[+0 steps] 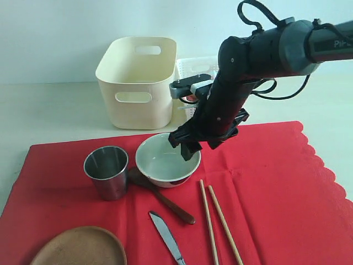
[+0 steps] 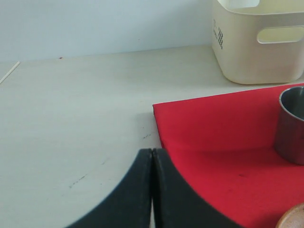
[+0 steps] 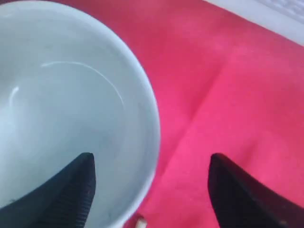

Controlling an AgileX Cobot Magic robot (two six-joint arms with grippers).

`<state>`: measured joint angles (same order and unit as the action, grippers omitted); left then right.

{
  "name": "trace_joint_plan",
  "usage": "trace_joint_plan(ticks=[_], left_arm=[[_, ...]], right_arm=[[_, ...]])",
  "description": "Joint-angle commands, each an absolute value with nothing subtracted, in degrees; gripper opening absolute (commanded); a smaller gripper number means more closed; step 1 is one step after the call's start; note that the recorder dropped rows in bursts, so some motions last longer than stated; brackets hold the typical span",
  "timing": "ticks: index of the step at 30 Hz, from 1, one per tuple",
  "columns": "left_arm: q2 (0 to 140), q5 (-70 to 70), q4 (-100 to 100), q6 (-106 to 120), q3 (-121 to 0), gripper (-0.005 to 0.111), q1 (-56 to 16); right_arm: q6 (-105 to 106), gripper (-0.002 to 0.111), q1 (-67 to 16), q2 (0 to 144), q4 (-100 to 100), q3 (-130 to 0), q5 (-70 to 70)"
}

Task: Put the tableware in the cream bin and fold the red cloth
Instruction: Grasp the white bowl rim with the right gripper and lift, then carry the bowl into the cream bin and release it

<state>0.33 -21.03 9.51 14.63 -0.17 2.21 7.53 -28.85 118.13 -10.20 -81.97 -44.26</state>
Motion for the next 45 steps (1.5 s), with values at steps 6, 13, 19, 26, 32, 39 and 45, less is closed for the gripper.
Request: trace_joint_plan(ticks=[6, 13, 19, 26, 32, 39, 45], left_arm=[[0.00, -20.56, 9.32, 14.63, 0.00, 0.000, 2.37], [0.00, -20.56, 9.32, 14.63, 0.00, 0.000, 2.37], [0.00, -20.56, 9.32, 14.63, 0.00, 0.000, 2.37], [0.00, -20.56, 9.32, 14.63, 0.00, 0.000, 2.37], [0.00, -20.56, 9.32, 14.63, 0.00, 0.000, 2.37], [0.00, -20.56, 9.32, 14.63, 0.00, 0.000, 2.37], [0.00, -20.56, 9.32, 14.63, 0.00, 0.000, 2.37]], right_arm=[[10.77, 0.059, -28.71, 122.82, -12.93, -85.72, -43.49], [10.32, 0.008, -28.71, 122.67, -8.85, -85.72, -41.91], [8.84, 0.000, -28.71, 118.83, -6.41, -85.72, -42.51], [7.31, 0.000, -28.71, 109.57, -7.79, -85.72, -45.29], [7.08, 0.000, -28.71, 101.19, -11.08, -85.72, -43.71], [5.65, 0.000, -28.71, 100.00, -13.14, -93.83, -43.72], [5.66, 0.000, -28.71, 107.95, -9.81, -105.19, -43.20]])
